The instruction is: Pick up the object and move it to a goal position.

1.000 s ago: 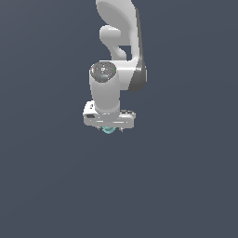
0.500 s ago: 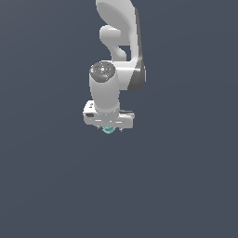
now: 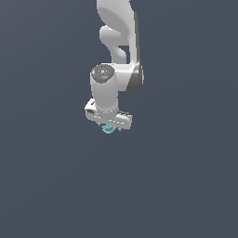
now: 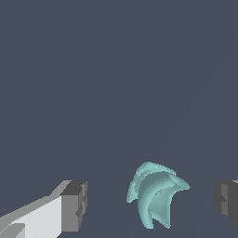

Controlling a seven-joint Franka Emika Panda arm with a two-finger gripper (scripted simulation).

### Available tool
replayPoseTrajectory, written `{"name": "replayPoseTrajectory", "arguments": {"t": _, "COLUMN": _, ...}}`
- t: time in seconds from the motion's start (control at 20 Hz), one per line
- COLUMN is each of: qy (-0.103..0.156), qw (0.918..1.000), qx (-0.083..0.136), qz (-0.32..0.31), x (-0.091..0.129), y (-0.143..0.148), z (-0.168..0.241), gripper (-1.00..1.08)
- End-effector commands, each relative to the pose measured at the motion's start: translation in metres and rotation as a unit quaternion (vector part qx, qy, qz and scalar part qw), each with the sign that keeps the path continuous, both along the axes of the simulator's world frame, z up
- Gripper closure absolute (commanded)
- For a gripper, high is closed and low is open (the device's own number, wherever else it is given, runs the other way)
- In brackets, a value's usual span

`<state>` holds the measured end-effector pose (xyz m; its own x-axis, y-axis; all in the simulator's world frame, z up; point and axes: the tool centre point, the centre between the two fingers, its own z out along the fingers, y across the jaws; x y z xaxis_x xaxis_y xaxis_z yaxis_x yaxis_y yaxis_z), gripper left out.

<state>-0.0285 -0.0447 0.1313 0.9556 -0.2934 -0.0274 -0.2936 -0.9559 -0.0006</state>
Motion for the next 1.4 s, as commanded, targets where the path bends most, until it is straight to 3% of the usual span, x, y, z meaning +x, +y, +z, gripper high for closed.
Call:
{"name": "replayPoseTrajectory", "arguments": {"t": 0.0, "qy": -0.002, "qw": 0.9994, "qx": -0.001, "qz": -0.034, "x": -0.009, "y": -0.002, "z": -0.007, "gripper": -0.92}}
{"name": "replayPoseTrajectory", "arguments": {"t": 0.65, "qy": -0.010, "qw": 0.9822, "qx": -0.006, "qz": -0.187, "x": -0.053, "y": -0.010, "z": -0.035, "gripper": -0.92}}
{"name": "replayPoseTrajectory", "arguments": {"t": 0.95, "qy": -0.012, "qw": 0.9765, "qx": -0.007, "qz": -0.215, "x": -0.062, "y": -0.012, "z": -0.040, "gripper": -0.92}}
{"name": "replayPoseTrajectory", "arguments": {"t": 1.35, "qy": -0.011, "qw": 0.9763, "qx": -0.007, "qz": -0.216, "x": -0.062, "y": -0.012, "z": -0.045, "gripper": -0.92}}
